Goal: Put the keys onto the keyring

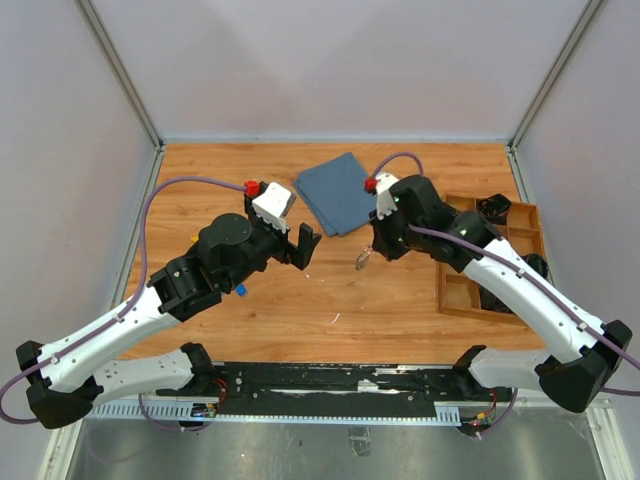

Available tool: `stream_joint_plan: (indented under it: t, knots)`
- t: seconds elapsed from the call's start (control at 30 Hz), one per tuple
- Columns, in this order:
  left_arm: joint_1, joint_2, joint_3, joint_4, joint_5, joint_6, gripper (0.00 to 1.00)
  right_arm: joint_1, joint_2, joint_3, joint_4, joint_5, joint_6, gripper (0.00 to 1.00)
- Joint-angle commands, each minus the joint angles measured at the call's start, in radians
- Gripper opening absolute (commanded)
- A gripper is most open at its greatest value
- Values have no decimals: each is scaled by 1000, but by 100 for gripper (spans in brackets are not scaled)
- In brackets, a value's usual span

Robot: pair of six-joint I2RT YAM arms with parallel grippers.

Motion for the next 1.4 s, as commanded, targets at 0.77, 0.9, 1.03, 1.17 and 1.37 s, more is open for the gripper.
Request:
stream_joint_plan:
  t: [0.77,0.9,1.03,1.17,1.37]
  knots:
    - [-6,-2,-39,93,56,10,96,-10,-54,-29,11,-109,5,1]
    - [-6,7,-52,125,73,19,97,-10,-79,-11,16,-138,-6,1]
    - [-11,18,-59,155,83,27,97,-11,-107,-9,25,-206,-30,1]
    - [-50,21,-83,206,54,54,97,-10,-110,20,-12,-252,-75,1]
    - [-149,36,-101,279,-63,124,95,-11,-111,83,-68,-277,-99,1]
